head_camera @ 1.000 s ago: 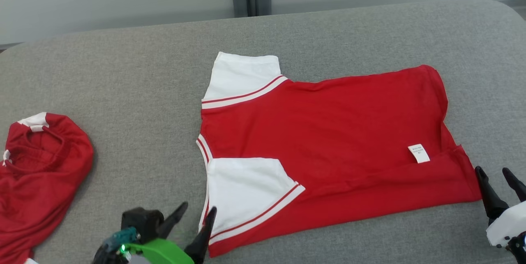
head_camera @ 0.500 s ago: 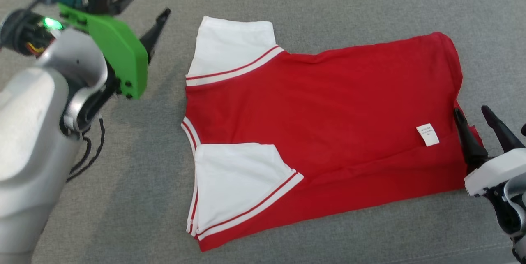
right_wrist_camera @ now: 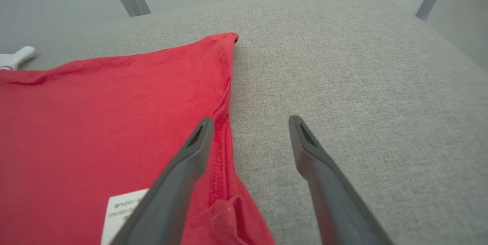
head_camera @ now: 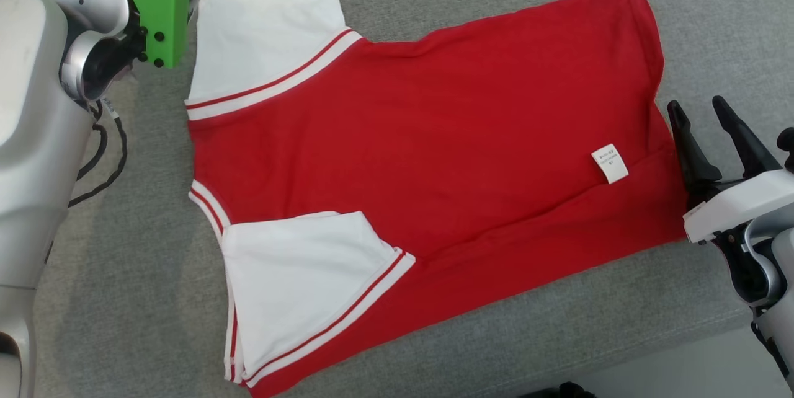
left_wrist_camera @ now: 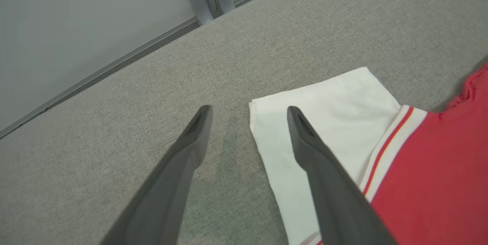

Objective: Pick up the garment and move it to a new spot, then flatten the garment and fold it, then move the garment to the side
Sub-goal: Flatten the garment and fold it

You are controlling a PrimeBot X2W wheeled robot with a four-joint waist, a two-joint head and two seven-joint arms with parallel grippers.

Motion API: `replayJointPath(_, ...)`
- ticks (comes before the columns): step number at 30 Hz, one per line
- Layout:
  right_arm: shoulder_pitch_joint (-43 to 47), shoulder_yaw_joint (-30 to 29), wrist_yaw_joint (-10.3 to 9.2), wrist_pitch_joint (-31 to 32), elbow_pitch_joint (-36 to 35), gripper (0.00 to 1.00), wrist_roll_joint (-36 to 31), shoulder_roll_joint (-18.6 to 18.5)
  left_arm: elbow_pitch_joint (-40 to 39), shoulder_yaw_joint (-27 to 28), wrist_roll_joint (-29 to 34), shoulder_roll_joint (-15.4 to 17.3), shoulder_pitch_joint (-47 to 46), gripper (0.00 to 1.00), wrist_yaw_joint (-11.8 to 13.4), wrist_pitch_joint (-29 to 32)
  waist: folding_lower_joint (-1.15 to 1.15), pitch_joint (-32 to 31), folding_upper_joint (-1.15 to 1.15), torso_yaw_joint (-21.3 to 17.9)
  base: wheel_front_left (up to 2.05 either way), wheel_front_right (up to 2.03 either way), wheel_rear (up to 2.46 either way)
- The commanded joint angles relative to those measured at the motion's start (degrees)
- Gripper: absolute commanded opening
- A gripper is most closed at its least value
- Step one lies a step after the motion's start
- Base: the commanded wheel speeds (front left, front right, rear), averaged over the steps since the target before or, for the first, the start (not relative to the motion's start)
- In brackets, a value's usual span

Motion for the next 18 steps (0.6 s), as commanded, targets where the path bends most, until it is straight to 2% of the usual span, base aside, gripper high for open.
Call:
replayJointPath(1, -0.8, 0.0, -0.11, -0.5, 0.3, 1.0, 0.1, 0.3, 0.9, -0.2, -0.2, 0.5, -1.0, 1.0, -0.2, -0.2, 0.0, 3.1, 0.0, -3.2, 0.0, 0.0, 0.0)
replayJointPath(8, -1.4, 0.2, -0.11, -1.4, 1.1, 1.0, 0.6, 0.1, 5.8, -2.2, 1.2, 2.3, -2.8, 1.0, -0.3, -0.7, 0.0, 4.2, 0.0, -4.8, 0.0, 0.0, 0.0)
replayJointPath(16, -1.7, 0.5, -0.11, -1.9, 1.7, 1.0, 0.9, 0.4, 9.4, -3.4, 1.5, 2.9, -3.4, 1.0, -0.4, -1.7, 0.0, 4.3, 0.0, -5.6, 0.0, 0.0, 0.0)
replayJointPath(17, -1.6, 0.5, -0.11, -1.9, 1.8, 1.0, 0.9, 0.5, 9.8, -3.5, 1.3, 2.8, -3.6, 0.94, -0.4, -1.6, 0.0, 4.4, 0.0, -5.6, 0.0, 0.0, 0.0)
replayJointPath(18, -1.6, 0.5, -0.11, -2.0, 1.9, 1.0, 0.9, 0.5, 10.0, -3.6, 1.3, 2.8, -3.7, 0.77, -0.4, -1.6, 0.0, 4.5, 0.0, -5.7, 0.0, 0.0, 0.0)
